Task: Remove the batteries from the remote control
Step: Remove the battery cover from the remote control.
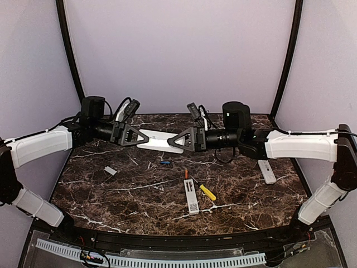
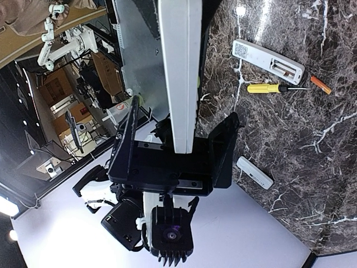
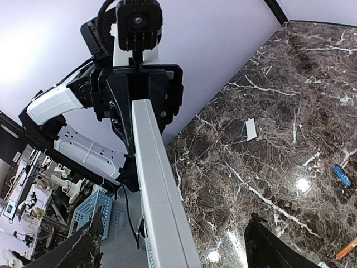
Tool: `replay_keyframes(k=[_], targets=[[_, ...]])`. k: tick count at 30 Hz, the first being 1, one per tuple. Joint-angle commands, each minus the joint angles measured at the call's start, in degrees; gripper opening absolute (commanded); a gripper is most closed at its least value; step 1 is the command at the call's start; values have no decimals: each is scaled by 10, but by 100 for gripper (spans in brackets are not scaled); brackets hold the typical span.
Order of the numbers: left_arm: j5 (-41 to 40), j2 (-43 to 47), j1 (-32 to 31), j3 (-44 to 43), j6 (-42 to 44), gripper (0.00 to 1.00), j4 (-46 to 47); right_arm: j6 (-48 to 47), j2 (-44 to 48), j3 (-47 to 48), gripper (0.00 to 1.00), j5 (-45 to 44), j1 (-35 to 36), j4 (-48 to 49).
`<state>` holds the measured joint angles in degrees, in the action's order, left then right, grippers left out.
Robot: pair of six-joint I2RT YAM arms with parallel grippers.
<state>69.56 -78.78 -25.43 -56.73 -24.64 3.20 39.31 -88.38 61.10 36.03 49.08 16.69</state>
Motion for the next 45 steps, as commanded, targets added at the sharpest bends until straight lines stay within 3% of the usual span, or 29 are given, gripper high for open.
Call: replay_keyframes(k=[1, 20, 45], targets=[[-2, 23, 7, 11, -5, 0, 16, 18, 19, -26, 84, -16, -5, 35], [-5, 30, 7, 11, 2, 0, 3, 25, 26, -36, 55, -32, -7, 35], [-3, 26, 7, 10, 4, 0, 2, 17, -2, -6, 46, -21, -7, 18]])
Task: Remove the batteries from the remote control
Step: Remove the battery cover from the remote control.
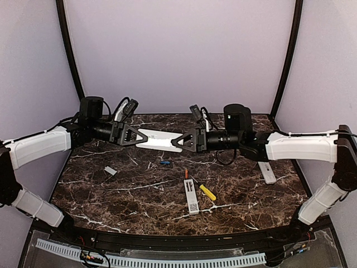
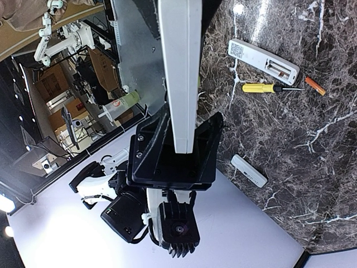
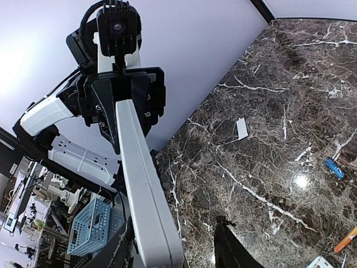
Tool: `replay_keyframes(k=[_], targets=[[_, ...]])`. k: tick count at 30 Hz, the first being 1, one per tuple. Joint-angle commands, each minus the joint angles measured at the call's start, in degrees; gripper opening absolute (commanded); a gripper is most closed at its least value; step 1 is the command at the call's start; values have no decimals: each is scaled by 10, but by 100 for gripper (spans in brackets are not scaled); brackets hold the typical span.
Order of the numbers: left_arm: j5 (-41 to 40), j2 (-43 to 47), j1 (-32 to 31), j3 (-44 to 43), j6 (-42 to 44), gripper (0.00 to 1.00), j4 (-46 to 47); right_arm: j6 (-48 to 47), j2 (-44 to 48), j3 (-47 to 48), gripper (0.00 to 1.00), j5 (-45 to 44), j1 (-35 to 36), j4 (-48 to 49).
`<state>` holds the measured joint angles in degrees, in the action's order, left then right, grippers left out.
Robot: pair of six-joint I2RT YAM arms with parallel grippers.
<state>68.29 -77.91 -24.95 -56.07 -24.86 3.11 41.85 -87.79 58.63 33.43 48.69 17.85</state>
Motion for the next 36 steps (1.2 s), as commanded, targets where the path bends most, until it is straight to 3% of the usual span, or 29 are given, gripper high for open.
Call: replay_keyframes(k=[1, 12, 26, 33, 36], targets=[[10, 17, 3, 4, 6, 0, 3, -8, -9, 19, 45, 5, -3, 7], [11, 16, 3, 4, 6, 0, 2, -4, -17, 26, 35, 7, -3, 9], [12, 17, 3, 2, 9, 0, 0, -2, -17, 28, 10, -6, -3, -4], [11, 17, 3, 2, 9, 0, 0, -3, -20, 31, 10, -5, -3, -7], [8, 20, 3, 2, 10, 0, -2, -4, -19, 30, 21, -13, -3, -16]])
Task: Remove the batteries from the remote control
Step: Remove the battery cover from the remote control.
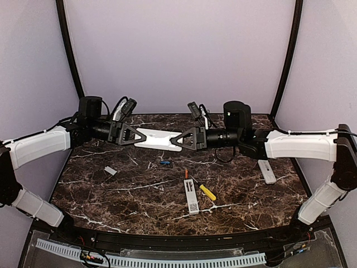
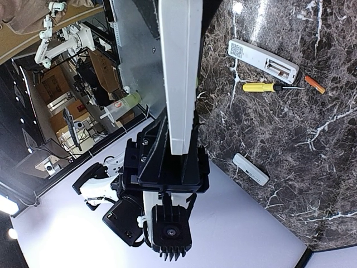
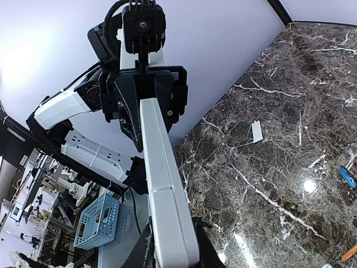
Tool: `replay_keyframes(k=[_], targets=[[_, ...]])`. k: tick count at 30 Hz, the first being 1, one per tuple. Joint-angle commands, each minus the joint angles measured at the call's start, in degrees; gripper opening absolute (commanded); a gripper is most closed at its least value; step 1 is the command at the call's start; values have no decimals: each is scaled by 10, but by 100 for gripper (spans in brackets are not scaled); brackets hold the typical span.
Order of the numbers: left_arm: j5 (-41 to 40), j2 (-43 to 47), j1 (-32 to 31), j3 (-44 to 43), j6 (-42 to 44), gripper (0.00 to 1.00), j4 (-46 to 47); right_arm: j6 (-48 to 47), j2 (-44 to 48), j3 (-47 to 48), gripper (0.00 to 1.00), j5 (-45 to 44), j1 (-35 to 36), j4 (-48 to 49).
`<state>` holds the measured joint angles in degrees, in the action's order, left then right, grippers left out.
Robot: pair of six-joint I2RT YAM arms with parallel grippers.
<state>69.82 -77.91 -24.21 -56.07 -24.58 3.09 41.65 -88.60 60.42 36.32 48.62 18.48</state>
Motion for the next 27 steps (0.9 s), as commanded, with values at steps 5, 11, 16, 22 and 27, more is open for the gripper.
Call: replay_keyframes(k=[5, 11, 16, 22, 27], targets=[[-10, 23, -4, 0, 13, 0, -7, -3, 2, 2, 31, -58, -3, -36], [-7, 24, -2, 0, 13, 0, -8, -3, 14, -10, 31, -69, -5, -40], [-7, 24, -1, -1, 14, 0, -10, -4, 18, -10, 29, -73, -6, -43], [-11, 25, 0, -4, 23, 0, -19, -5, 26, -14, 26, -79, -7, -51], [-17, 24, 0, -8, 33, 0, -27, -4, 33, -19, 24, -85, -9, -52]])
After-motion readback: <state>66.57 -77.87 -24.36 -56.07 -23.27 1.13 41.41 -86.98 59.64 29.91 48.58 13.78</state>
